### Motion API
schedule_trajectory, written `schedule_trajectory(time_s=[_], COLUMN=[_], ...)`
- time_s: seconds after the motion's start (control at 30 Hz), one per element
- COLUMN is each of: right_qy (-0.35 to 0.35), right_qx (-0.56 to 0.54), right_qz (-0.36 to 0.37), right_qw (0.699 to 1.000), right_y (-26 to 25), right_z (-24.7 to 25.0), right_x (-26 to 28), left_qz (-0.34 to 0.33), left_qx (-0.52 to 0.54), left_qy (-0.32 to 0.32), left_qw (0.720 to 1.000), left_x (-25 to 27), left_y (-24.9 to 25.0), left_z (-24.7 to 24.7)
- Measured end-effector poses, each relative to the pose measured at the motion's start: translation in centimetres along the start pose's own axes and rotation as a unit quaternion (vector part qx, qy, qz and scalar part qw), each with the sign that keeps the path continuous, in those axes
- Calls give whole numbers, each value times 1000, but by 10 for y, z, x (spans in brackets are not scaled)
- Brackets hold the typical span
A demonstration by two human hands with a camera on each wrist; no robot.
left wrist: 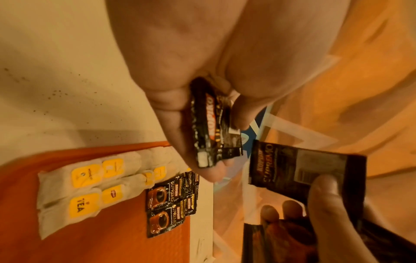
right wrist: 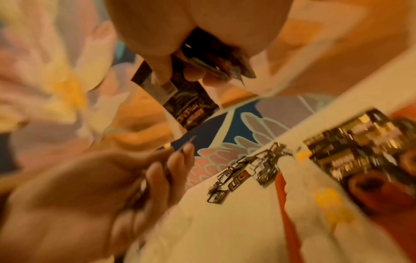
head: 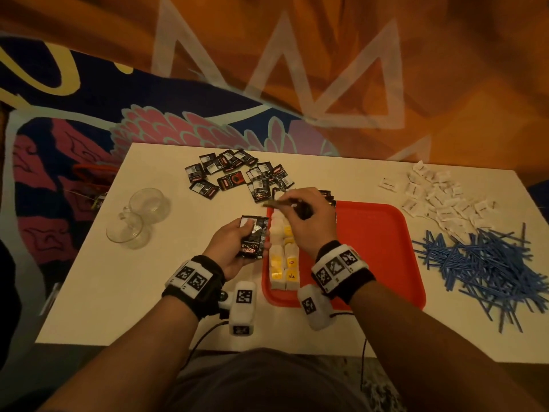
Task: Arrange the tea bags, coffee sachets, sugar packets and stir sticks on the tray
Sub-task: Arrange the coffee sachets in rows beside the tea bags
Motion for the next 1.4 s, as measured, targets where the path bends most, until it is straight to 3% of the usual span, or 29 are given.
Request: schedule_trajectory(time_s=[0.07,0.17,0.27,0.37,0.43,0.47,0.53,0.6,0.67,0.8,1.0,1.17,1.3,1.4], right_qy=[-71,-164,-178,-187,-171,-156,-132,-133,-154,-192,-128,-98,-87,-105], right_qx=[111,250,236,153,33,-58,-226,-297,-311,-285,-316,-387,-429,-440], right_qz=[91,142,131,56,-61,-141,-277,-343,-369,-376,-399,-413,-433,-457], right_qw=[987,944,946,969,983,976,925,881,862,861,851,818,788,766], right_y=[-10,2,14,21,29,35,48,53,53,50,66,72,71,69], right_z=[-15,-34,-35,-32,-25,-21,-19,-22,-27,-36,-30,-23,-23,-28], right_x=[10,27,33,29,23,21,21,21,21,25,23,21,18,19], left_qz=[20,44,10,-1,-3,-6,-11,-17,-24,-41,-38,-145,-290,-385], left_qx=[44,79,10,-16,-18,-20,-26,-32,-30,-46,-26,-119,-223,-264], left_qy=[15,20,14,25,35,35,27,10,-20,-42,14,67,63,21], left_qw=[999,996,1000,1000,999,999,999,999,999,997,999,980,928,884], left_x=[1,0,-3,-3,-3,-3,-3,-2,-1,2,-1,-1,5,14], left_y=[-1,0,3,1,1,1,1,1,1,2,3,27,54,65], left_z=[1,0,1,4,4,3,1,-4,-12,-20,-13,-4,-14,-30])
Point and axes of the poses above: each hand's wrist, its own x-axis away from the middle knuckle, its own z-axis out of the back of the hand, y = z × x, the point moved 7 cm from there along -x, towards the middle knuckle, and after that the axes turned 12 degrees about -z, right-handed, at the moved point
